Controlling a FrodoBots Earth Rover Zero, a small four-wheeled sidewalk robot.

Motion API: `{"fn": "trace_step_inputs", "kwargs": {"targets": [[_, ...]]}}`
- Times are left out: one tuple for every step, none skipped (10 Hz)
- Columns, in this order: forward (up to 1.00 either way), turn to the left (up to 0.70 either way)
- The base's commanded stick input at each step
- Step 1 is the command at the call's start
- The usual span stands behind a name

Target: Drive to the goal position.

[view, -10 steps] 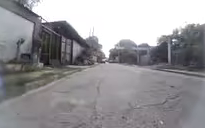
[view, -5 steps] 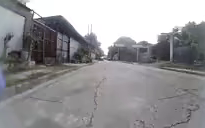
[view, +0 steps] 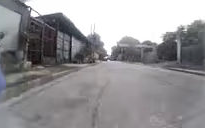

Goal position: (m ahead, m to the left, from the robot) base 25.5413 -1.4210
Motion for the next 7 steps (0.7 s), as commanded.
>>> {"fn": "trace_step_inputs", "kwargs": {"targets": [[1.0,0.0],[1.0,0.0],[1.0,0.01],[1.0,0.06],[1.0,-0.27],[1.0,0.02],[1.0,0.1]]}}
